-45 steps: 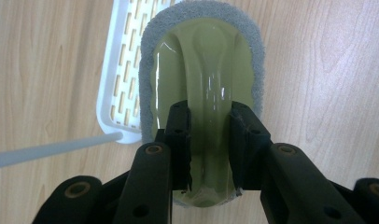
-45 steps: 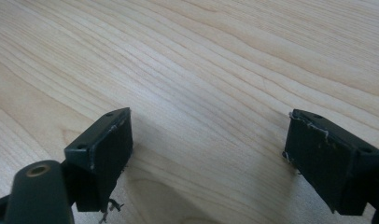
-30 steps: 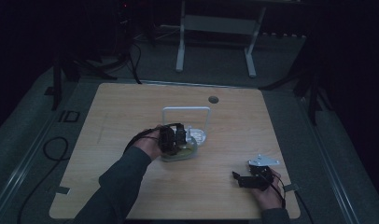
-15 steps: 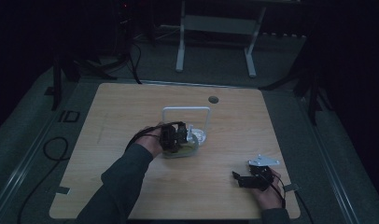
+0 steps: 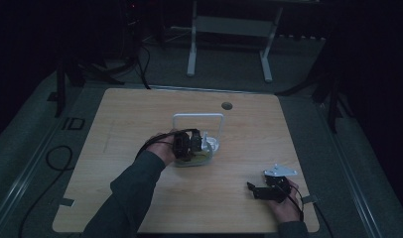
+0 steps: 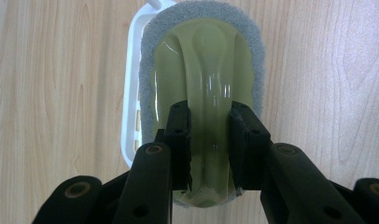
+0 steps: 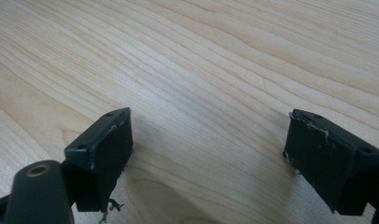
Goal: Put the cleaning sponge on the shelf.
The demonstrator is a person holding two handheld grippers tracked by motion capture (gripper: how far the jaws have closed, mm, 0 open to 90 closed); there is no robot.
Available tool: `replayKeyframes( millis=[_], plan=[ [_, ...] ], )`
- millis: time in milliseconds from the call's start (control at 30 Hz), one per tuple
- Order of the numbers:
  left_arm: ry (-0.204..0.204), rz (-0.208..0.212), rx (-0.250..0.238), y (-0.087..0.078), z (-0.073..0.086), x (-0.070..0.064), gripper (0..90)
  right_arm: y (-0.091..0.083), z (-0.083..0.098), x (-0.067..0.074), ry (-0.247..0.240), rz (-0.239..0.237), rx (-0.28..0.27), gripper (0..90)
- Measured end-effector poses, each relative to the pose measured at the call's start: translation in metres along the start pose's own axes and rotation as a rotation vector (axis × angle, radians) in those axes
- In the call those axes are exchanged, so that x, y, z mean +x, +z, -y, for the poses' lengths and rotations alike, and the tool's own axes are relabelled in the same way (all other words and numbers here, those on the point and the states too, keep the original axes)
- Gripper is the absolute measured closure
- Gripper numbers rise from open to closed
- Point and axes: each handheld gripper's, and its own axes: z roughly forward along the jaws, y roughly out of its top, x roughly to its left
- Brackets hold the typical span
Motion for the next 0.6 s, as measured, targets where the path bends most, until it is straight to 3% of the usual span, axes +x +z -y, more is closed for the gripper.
replayKeyframes(
  millis=[600],
  plan=[
    [0.028, -0.008, 0.046, 0.0044, -0.01, 0.0068, 71.6, 0.0, 0.0, 0.0, 0.0, 0.0, 0.0, 14.8]
  ],
)
